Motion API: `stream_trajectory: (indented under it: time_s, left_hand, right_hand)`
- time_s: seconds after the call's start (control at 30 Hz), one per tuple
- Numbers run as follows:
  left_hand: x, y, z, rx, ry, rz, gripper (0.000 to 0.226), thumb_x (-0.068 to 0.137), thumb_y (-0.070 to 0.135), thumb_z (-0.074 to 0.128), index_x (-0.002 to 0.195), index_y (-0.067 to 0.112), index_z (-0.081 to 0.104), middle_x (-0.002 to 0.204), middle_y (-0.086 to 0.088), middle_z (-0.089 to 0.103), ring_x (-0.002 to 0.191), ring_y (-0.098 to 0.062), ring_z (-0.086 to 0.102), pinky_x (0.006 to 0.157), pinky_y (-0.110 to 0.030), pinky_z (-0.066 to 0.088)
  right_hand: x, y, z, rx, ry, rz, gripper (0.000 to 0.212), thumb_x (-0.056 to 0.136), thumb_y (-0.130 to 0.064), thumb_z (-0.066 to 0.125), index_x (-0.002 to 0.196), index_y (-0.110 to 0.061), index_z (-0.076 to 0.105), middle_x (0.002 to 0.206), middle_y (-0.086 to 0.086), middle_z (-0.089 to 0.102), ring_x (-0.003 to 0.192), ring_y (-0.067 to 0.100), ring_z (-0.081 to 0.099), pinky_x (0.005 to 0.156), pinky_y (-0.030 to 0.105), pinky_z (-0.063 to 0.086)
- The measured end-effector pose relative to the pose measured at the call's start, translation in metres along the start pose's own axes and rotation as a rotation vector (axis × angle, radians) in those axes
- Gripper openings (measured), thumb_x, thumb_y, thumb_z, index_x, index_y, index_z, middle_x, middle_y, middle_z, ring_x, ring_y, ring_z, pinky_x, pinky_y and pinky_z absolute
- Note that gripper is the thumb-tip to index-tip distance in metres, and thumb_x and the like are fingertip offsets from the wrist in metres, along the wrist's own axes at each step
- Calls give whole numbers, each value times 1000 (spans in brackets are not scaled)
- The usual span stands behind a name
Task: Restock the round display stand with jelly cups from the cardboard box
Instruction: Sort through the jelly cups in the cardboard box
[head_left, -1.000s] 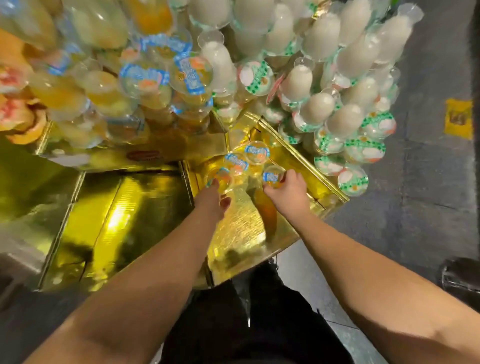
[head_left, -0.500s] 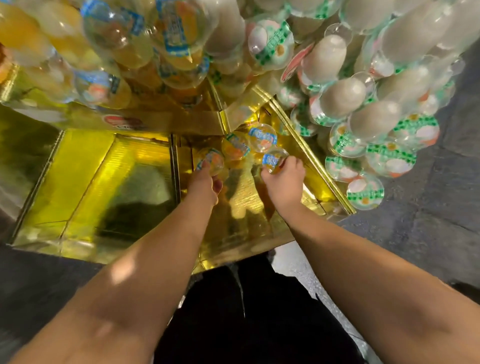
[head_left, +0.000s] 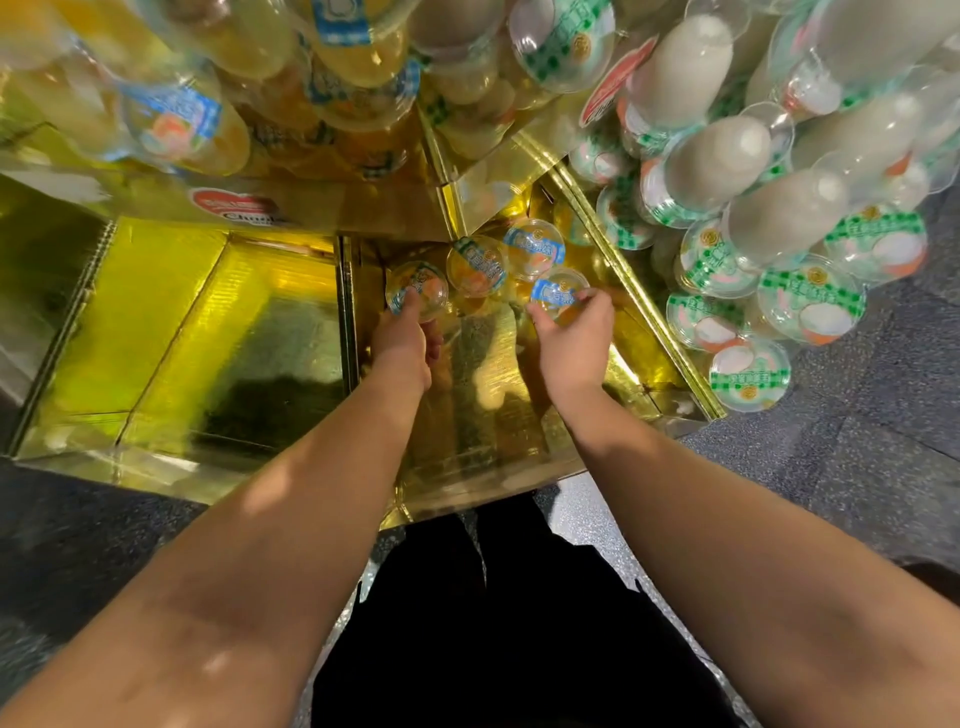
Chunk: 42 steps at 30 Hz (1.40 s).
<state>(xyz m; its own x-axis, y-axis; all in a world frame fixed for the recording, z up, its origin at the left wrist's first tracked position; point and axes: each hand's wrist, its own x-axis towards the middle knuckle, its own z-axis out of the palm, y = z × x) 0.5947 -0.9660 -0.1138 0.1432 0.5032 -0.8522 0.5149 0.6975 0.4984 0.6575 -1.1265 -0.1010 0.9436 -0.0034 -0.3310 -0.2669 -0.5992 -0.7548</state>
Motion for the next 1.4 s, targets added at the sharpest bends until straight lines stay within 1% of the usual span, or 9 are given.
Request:
stream_trajectory:
  time_s: [0.17,0.33,0.47,0.77,0.97,1.13,1.2,1.33,1.4]
  left_hand:
    - [-5,0,2,-7,13,26,39,97,50,56,120,19,54,87,-3,61,63,-12,53,52,-24,41]
    - [-5,-1,-1,-32,-19,-5,37,96,51,57,121,23,54,89,-4,61,65,-12,54,52,-23,40]
    - [-6,1,-2,-57,-35,-20,38,96,51,58,122,24,55,87,-2,62,65,-11,53,53,-23,39]
    - [-8,3,-2,-14,-16,15,38,98,51,54,124,24,55,93,-1,64,69,-12,55,56,-24,39]
    - [-11,1,-2,10,-20,20,39,95,54,56,113,20,58,97,-3,65,67,-12,55,54,-24,40]
    - [-20,5,-5,5,-75,-25,30,93,52,61,92,22,59,99,-2,66,70,-12,56,56,-23,39]
    - [-26,7,-8,18,-104,-71,33,89,53,64,89,22,58,98,-3,64,74,-13,54,56,-23,39]
    - [-47,6,-26,64,-144,-152,28,93,44,65,92,17,58,90,-6,60,79,-18,53,56,-23,39]
    - [-62,4,-40,79,-203,-167,23,96,35,63,104,14,59,93,-6,60,78,-20,55,56,-25,39]
  right_hand:
    - [2,-7,2,283,35,279,63,85,-26,77,133,-9,41,134,11,48,105,25,57,79,28,42]
    - [8,2,4,317,-83,527,61,92,-42,67,135,-6,44,118,7,59,101,25,58,77,27,39]
    - [13,10,7,239,-142,498,64,93,-53,60,138,-10,53,123,10,66,113,31,61,95,38,49]
    - [21,14,4,140,-124,441,56,96,-50,55,132,-7,54,118,13,67,109,33,63,87,38,49]
    - [20,15,-1,84,-161,435,53,94,-52,57,125,-9,57,107,9,70,101,29,65,88,38,51]
    - [20,15,-6,77,-251,433,58,84,-64,62,112,-13,60,103,9,72,97,29,69,92,48,54]
    - [22,15,-14,51,-295,440,67,77,-71,62,112,-13,59,107,9,71,99,29,69,93,48,54]
    - [16,9,-40,-102,-365,463,106,65,-84,58,135,-5,48,121,13,66,108,32,65,97,46,51]
    - [10,3,-53,-165,-393,455,111,60,-87,56,131,-2,52,112,12,67,102,31,66,94,45,53]
